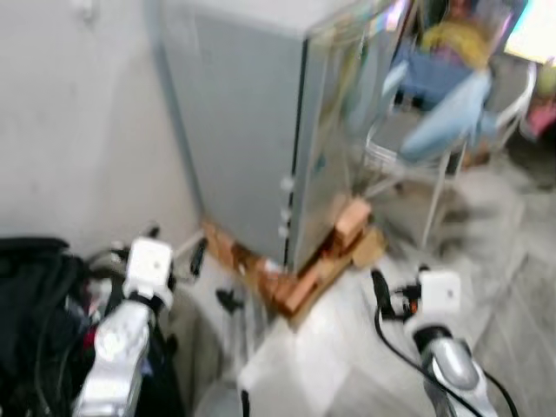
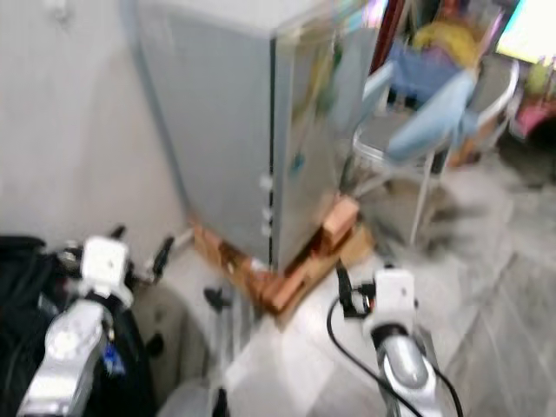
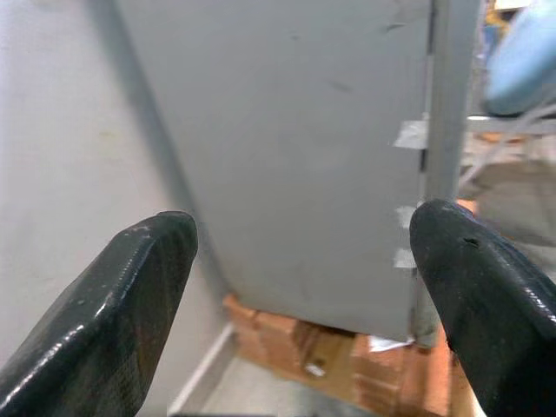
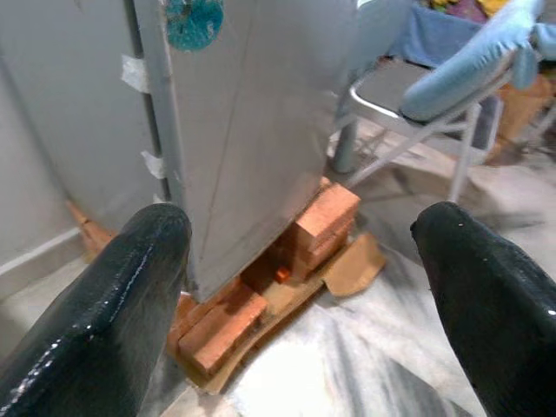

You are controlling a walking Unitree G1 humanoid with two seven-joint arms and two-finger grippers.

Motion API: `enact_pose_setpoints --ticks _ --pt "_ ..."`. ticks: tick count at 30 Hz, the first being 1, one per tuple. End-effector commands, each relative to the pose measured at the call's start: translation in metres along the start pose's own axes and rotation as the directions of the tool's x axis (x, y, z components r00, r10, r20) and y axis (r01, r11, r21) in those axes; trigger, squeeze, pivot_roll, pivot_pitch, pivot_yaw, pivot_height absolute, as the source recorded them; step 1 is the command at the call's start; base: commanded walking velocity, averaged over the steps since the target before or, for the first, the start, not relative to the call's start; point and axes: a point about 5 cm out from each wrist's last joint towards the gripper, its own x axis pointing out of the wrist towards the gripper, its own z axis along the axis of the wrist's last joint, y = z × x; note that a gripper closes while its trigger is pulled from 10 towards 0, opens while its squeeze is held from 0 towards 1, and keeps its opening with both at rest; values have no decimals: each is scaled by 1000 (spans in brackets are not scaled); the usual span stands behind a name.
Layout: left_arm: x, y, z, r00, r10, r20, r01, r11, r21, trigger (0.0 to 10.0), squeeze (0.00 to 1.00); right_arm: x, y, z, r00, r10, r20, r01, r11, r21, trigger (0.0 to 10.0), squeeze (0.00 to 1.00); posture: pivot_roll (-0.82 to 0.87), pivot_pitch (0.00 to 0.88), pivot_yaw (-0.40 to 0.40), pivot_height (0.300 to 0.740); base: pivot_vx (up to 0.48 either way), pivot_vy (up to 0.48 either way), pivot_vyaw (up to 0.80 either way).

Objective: Restocking fridge

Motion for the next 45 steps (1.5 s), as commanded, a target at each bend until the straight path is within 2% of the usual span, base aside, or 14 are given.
enact_pose_setpoints --ticks 1,3,7,9,18,22,24,27,35,41,45 --pt "3 2 2 1000 0 8 0 1000 7 10000 0 2 2 5 1000 1 19 -1 1000 4 10000 0 3 63 -35 740 480 0 0" --pt "4 -3 1 1000 -20 7 20 1000 16 10000 0 3 2 5 1000 1 20 -1 1000 0 10000 0 1 62 -36 740 480 0 0" --pt "3 -5 1 1000 -18 16 18 1000 6 10000 0 2 3 5 1000 1 22 -1 1000 -1 10000 0 2 64 -38 740 480 0 0" --pt "3 -7 0 1000 -22 12 21 999 31 10000 0 2 3 5 1000 2 21 -2 1000 -2 10000 0 2 64 -38 740 457 0 0" --pt "11 -13 6 995 -95 20 92 990 108 10000 0 3 5 4 1000 12 12 -12 1000 -6 10000 0 6 63 -46 740 0 0 -787" --pt "14 -14 8 993 -112 30 108 988 115 10000 0 3 4 4 1000 14 13 -14 1000 -9 10000 0 2 60 -45 740 0 0 -800" --pt "17 -13 5 990 -141 8 141 990 27 10000 0 3 4 4 1000 12 12 -12 1000 -10 10000 0 -3 62 -46 740 0 0 -800" --pt "18 -12 4 988 -155 3 155 988 -28 10000 0 3 4 4 1000 12 12 -12 1000 -11 10000 0 -3 62 -46 740 0 0 -800" --pt "17 -10 2 996 -92 1 92 995 -28 10000 0 4 4 5 1000 16 11 -16 1000 -15 10000 0 -1 62 -51 740 0 0 -800" --pt "15 -6 1 1000 -9 -17 7 994 -112 10000 0 4 4 6 1000 17 16 -17 1000 -12 10000 0 -3 61 -53 740 0 0 -267" --pt "13 -7 1 1000 14 -25 -17 991 -131 10000 0 5 3 6 1000 16 14 -16 1000 -10 10000 0 -3 60 -49 740 0 0 0"
